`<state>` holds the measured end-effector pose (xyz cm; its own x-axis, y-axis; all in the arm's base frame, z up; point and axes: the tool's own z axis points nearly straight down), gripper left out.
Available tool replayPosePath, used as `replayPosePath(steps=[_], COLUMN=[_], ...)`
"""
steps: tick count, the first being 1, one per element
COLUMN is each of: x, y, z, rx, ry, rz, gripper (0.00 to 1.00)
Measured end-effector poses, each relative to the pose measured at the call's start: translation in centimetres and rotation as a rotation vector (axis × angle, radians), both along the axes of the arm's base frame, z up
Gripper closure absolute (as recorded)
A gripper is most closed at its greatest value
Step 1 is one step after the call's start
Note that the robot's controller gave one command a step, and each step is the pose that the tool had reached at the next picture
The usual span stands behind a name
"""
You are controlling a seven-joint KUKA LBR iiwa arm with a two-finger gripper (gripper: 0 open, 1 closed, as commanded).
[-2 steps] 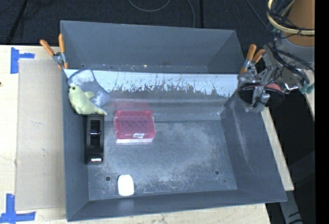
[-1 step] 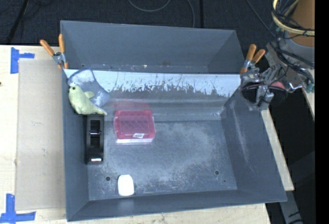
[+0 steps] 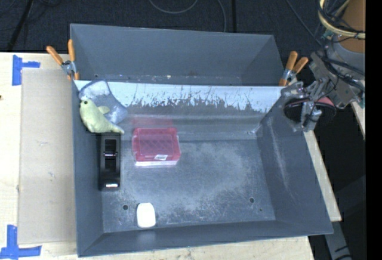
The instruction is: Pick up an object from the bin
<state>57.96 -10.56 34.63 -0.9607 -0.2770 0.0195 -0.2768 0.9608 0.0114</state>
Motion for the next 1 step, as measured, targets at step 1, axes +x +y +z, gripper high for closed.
replayPosePath(steps=[1], x=[-0.11], y=[-1.84], z=[6.15], rx=[-0.006], ry=[-0.029], rz=[0.052], gripper=[0.0])
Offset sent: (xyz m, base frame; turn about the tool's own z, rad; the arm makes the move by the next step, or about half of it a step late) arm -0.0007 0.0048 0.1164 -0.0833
